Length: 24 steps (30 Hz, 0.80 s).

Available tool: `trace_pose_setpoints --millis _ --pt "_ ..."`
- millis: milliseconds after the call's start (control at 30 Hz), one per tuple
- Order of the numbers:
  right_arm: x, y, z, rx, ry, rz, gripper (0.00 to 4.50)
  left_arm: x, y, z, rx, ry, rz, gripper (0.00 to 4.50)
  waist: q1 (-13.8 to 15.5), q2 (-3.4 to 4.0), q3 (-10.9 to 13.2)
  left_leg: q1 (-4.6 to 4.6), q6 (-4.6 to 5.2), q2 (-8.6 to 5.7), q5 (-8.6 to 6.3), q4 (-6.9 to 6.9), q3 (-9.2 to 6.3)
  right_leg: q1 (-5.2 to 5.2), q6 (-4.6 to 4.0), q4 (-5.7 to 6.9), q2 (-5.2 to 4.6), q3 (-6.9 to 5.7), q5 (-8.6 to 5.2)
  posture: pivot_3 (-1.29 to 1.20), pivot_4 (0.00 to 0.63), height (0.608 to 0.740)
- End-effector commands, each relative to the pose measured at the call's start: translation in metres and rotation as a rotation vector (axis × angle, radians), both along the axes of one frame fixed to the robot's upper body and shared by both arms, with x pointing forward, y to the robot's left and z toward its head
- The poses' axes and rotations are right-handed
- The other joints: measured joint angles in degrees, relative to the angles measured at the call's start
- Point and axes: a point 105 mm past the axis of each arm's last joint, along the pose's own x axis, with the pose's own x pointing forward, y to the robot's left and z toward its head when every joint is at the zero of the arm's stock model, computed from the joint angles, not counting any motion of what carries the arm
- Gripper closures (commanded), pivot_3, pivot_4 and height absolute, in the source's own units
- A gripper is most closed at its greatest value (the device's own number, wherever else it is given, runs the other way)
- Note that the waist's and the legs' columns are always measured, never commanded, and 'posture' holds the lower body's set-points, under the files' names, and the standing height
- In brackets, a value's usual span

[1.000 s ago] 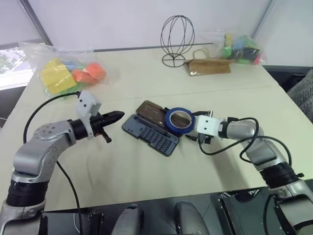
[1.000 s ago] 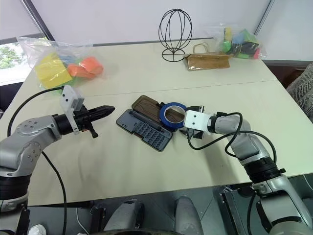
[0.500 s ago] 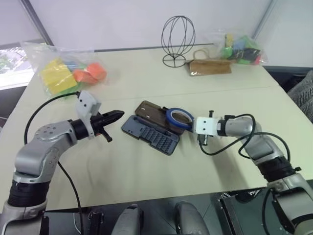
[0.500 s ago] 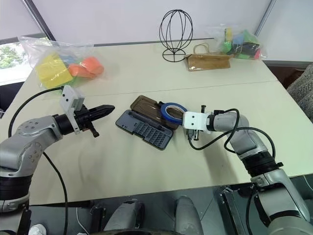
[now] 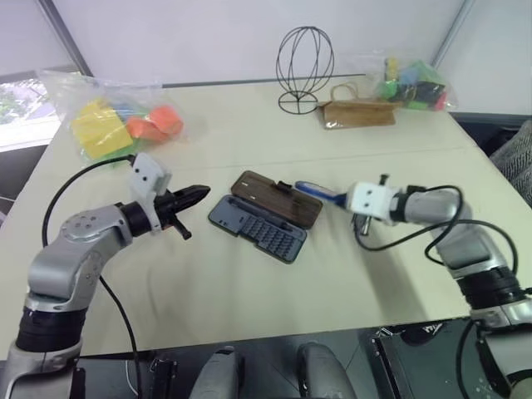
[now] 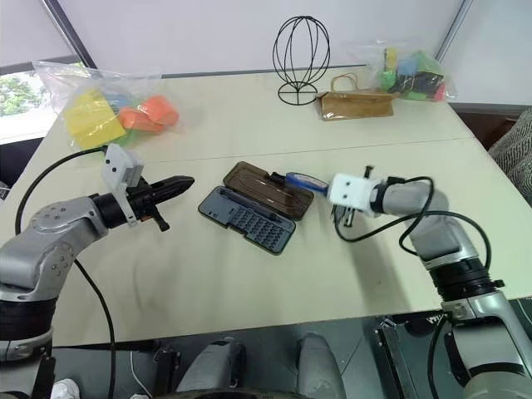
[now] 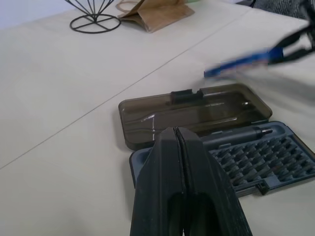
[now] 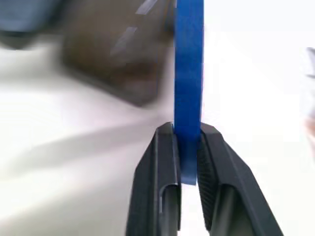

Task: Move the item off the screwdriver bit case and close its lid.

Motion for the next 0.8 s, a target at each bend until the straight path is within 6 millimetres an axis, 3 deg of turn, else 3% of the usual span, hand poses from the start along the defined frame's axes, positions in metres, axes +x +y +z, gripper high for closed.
trace_pose_setpoints --millis 33,167,333,467,533,667,800 --pt "0.006 -0.015 0.06 0.159 -0.208 -0.12 4.2 0.0 -0.003 0.011 0.006 -0.055 -0.017 4.5 0.0 0.0 0.0 0.0 0.0 0.0 0.0 0.0 0.0 -0.01 0.0 0.0 0.0 0.0 0.0 0.0 0.15 0.74" --pt "0.012 -0.047 0.089 0.32 -0.33 -0.35 4.2 0.003 -0.004 0.011 0.004 -0.057 -0.023 4.5 -0.1 0.0 0.0 0.0 0.0 0.01 0.0 -0.04 0.01 -0.05 0.0 0.04 0.0 0.01 0.0 0.0 0.15 0.74" --pt "0.01 -0.093 0.089 0.327 -0.426 -0.645 4.2 0.005 -0.004 0.011 0.005 -0.057 -0.029 4.5 0.1 0.0 0.0 -0.04 0.0 -0.01 0.0 -0.04 0.02 -0.06 0.0 0.05 -0.02 0.01 0.0 0.0 0.15 0.74" --pt "0.0 -0.134 0.075 0.309 -0.465 -0.916 4.2 0.006 -0.005 0.011 0.003 -0.056 -0.032 4.5 0.0 0.0 0.0 -0.04 0.0 -0.02 0.0 -0.04 0.04 -0.07 0.0 0.06 -0.02 0.02 0.0 0.0 0.15 0.74" --pt "-0.006 -0.15 0.057 0.283 -0.448 -1.053 4.2 0.006 -0.005 0.01 0.003 -0.055 -0.033 4.5 -0.1 0.0 0.0 -0.03 0.0 -0.01 0.0 -0.04 0.07 -0.08 0.0 0.08 -0.02 0.03 0.0 0.0 0.15 0.74" --pt "-0.014 -0.166 0.027 0.207 -0.397 -1.226 4.2 0.006 -0.006 0.01 0.002 -0.054 -0.036 4.5 -0.3 0.0 0.0 0.0 0.0 -0.01 0.0 -0.06 0.12 -0.12 0.0 0.19 -0.01 0.07 0.0 0.0 0.15 0.74" --pt "-0.017 -0.168 0.002 0.218 -0.325 -1.313 4.2 0.006 -0.007 0.01 0.001 -0.056 -0.033 4.5 -0.5 0.01 0.0 0.0 0.0 0.0 0.0 -0.06 0.19 -0.21 0.0 0.3 -0.01 0.12 0.0 0.0 0.15 0.74"
